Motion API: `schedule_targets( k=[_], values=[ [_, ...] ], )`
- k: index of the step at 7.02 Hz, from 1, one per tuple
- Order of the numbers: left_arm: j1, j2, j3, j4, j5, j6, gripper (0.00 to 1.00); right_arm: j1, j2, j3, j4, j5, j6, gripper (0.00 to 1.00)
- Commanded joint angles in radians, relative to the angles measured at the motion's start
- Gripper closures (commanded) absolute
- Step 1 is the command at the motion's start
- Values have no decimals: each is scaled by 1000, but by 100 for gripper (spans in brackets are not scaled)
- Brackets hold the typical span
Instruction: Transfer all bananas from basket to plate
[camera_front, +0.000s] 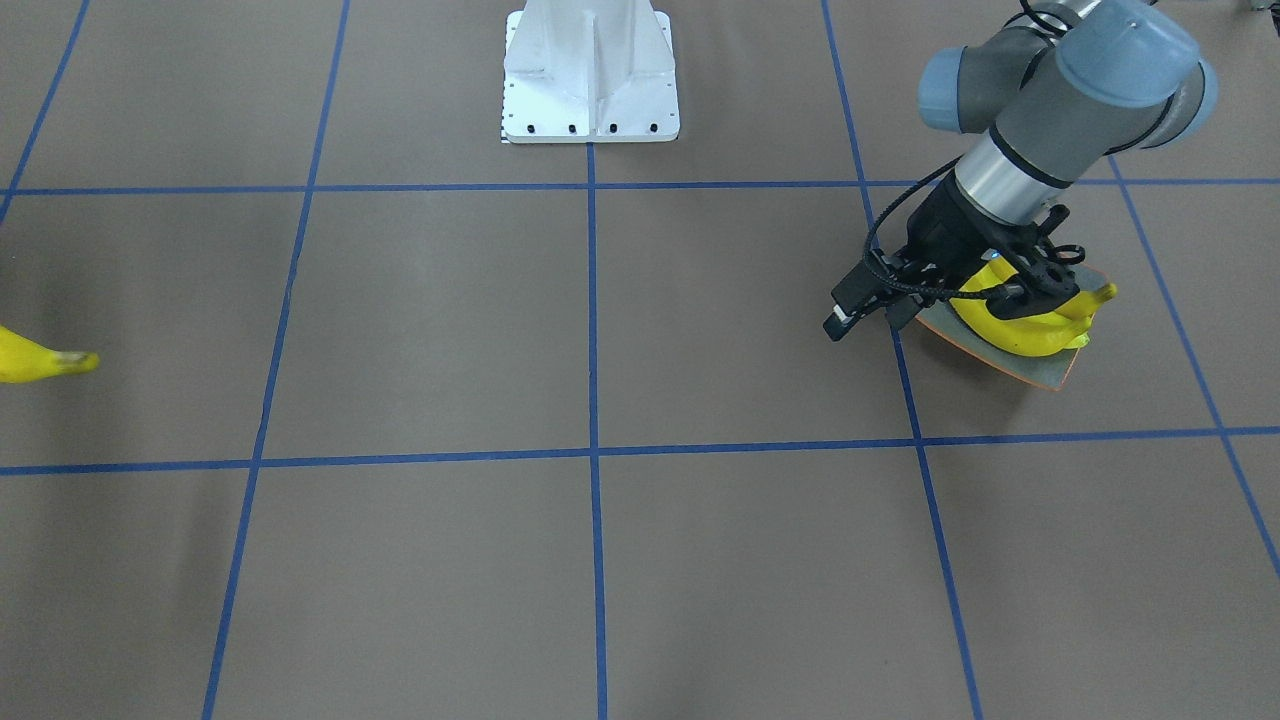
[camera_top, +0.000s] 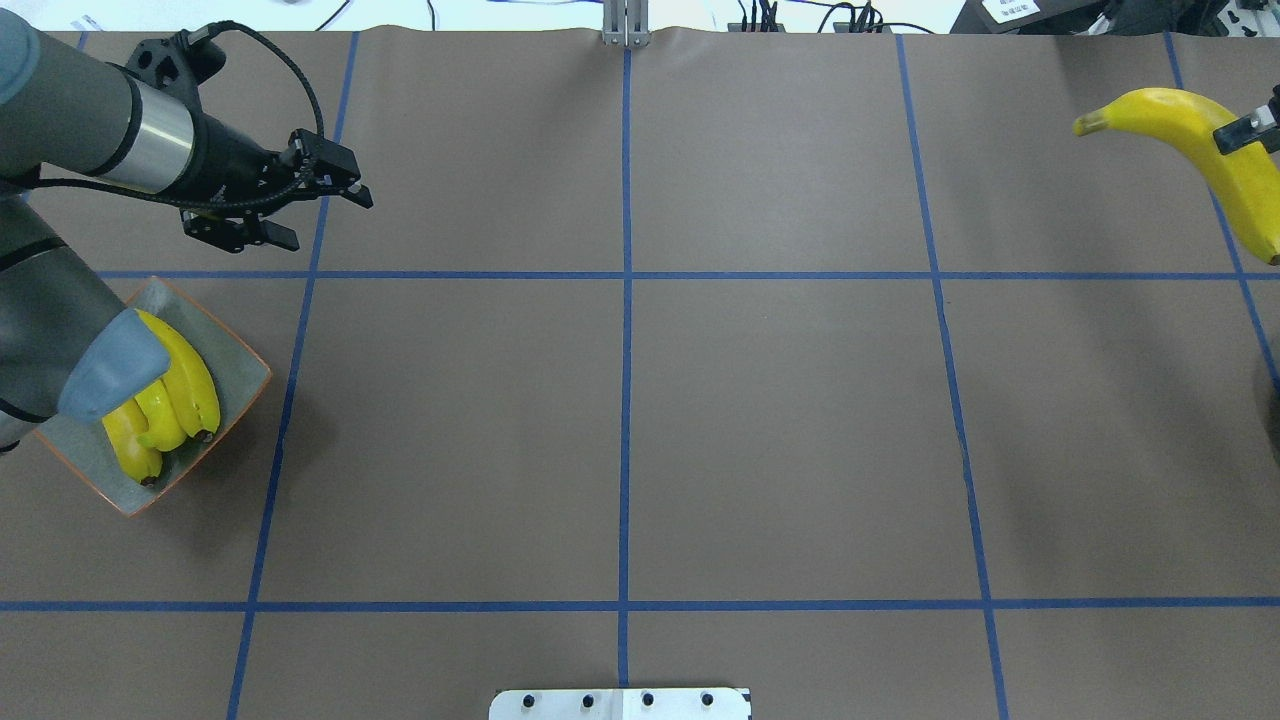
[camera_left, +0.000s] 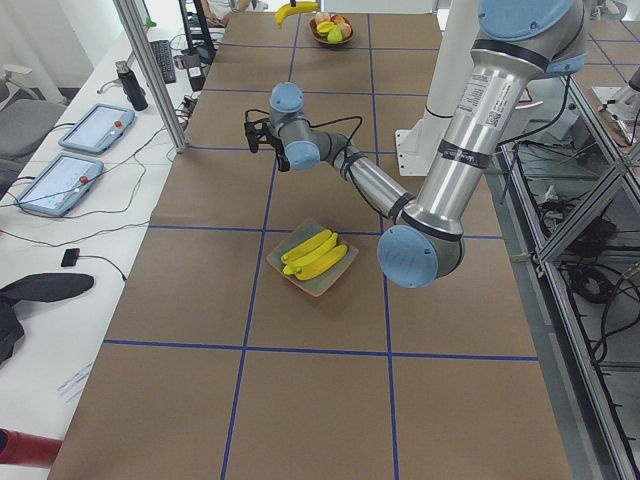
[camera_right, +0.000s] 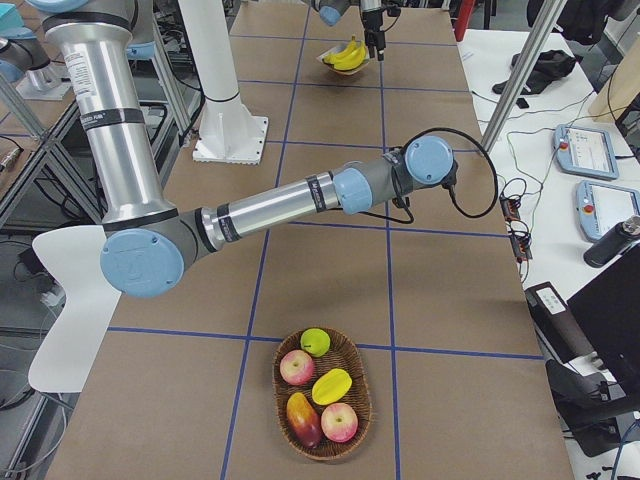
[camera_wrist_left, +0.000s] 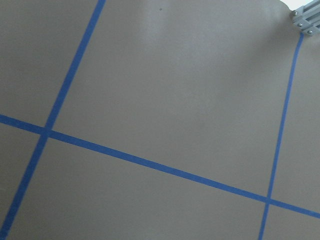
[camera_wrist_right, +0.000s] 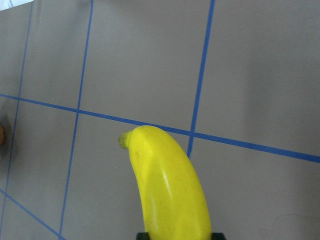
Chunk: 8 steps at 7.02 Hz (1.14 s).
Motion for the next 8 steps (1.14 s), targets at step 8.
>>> schedule_targets(
  k=[8],
  values=[
    [15,-53,12,-20,1,-88,0,-407,183,23,676,-516,1090,100]
  ],
)
